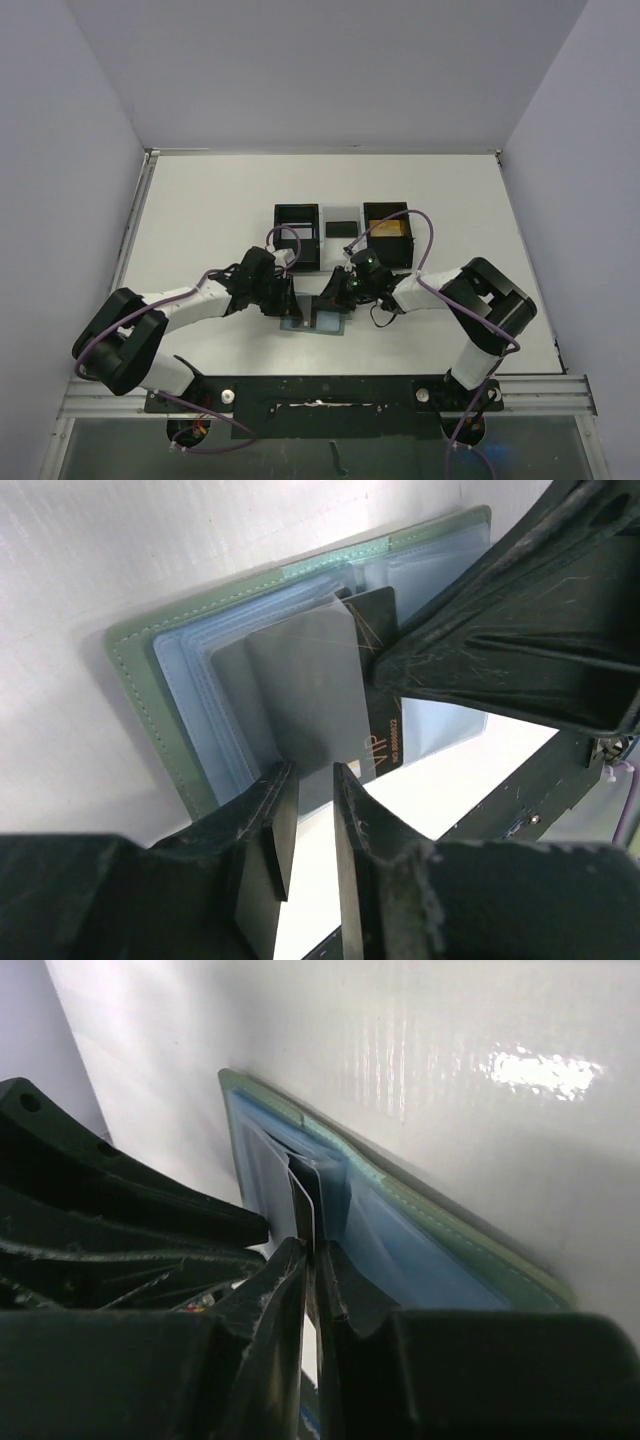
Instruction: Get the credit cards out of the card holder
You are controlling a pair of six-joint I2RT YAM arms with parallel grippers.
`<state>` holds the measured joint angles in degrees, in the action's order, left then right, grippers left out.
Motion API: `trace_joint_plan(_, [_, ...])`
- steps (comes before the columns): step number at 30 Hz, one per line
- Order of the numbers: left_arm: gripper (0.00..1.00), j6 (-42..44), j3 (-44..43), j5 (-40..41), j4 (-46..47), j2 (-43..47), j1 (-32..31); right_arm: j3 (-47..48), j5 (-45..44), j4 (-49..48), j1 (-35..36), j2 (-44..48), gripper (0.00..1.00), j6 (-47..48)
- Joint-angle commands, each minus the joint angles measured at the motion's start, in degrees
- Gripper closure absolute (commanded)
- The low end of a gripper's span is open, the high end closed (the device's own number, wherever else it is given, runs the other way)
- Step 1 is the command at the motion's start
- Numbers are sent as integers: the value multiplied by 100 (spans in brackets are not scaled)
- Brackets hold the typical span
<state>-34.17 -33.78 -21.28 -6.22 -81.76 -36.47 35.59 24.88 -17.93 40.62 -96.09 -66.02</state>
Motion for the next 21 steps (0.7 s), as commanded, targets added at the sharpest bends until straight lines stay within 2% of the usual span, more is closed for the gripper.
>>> trace_joint_plan(1, [75, 123, -177, 380, -248, 77, -35, 119, -238, -313, 172, -280, 91, 33])
trace_joint_plan(4, [69, 73, -161, 619, -301, 268, -34, -33, -274, -920, 174, -476, 90, -212])
trace_joint_plan(8, [65, -1, -92, 868, -284, 571, -25, 5, -206, -1120, 172, -546, 91, -361])
trace_joint_plan(11, [66, 56, -72, 867, -301, 484, -20, 268, -226, -592, 185, -396, 93, -339])
trace_joint_plan(16, [74, 24, -62, 1067, -429, 277, -29, 400, -531, 319, 196, 192, 94, -313])
trace_joint_plan(21, [76, 19, -48, 1050, -354, 241, -34, 490, -551, 936, 187, 385, 94, -123])
